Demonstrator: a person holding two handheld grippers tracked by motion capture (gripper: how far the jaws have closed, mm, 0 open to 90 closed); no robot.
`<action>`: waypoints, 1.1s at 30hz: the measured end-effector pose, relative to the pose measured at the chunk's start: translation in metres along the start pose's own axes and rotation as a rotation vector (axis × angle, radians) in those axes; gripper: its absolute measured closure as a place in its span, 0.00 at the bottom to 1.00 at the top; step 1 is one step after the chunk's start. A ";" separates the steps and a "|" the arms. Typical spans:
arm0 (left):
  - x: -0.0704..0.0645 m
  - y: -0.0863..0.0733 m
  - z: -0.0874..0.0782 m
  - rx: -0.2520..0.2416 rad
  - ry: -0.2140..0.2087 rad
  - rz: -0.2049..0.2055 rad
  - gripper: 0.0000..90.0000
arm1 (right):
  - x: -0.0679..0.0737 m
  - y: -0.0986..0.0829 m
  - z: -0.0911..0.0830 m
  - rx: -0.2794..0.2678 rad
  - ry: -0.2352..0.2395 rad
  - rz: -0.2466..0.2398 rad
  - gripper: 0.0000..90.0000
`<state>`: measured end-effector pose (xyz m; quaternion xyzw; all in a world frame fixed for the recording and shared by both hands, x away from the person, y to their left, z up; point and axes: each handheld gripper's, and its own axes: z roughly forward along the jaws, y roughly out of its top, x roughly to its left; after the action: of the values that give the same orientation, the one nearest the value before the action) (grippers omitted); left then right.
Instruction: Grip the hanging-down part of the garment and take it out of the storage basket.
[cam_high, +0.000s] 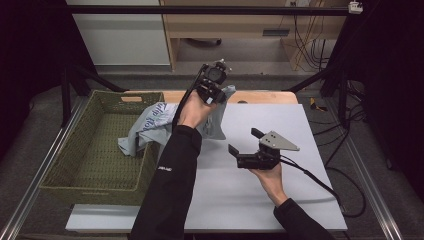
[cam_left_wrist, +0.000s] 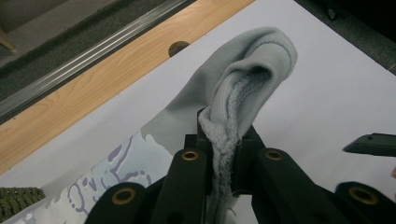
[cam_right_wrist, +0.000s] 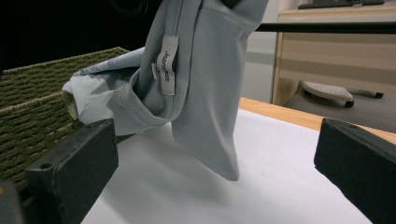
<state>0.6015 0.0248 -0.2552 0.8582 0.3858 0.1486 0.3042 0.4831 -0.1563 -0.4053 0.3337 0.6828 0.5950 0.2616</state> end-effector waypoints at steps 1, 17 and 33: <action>0.000 0.000 0.000 0.000 0.001 0.001 0.93 | 0.001 0.001 0.003 -0.001 0.002 0.006 0.00; 0.000 -0.001 -0.002 0.001 -0.004 0.006 0.93 | 0.014 0.005 0.048 0.034 0.015 0.008 0.00; 0.000 0.000 -0.004 0.007 0.003 0.012 0.93 | 0.024 0.005 0.080 0.042 0.037 0.045 0.01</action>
<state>0.5992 0.0264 -0.2519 0.8612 0.3818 0.1506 0.2998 0.5287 -0.0862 -0.4121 0.3436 0.6920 0.5924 0.2285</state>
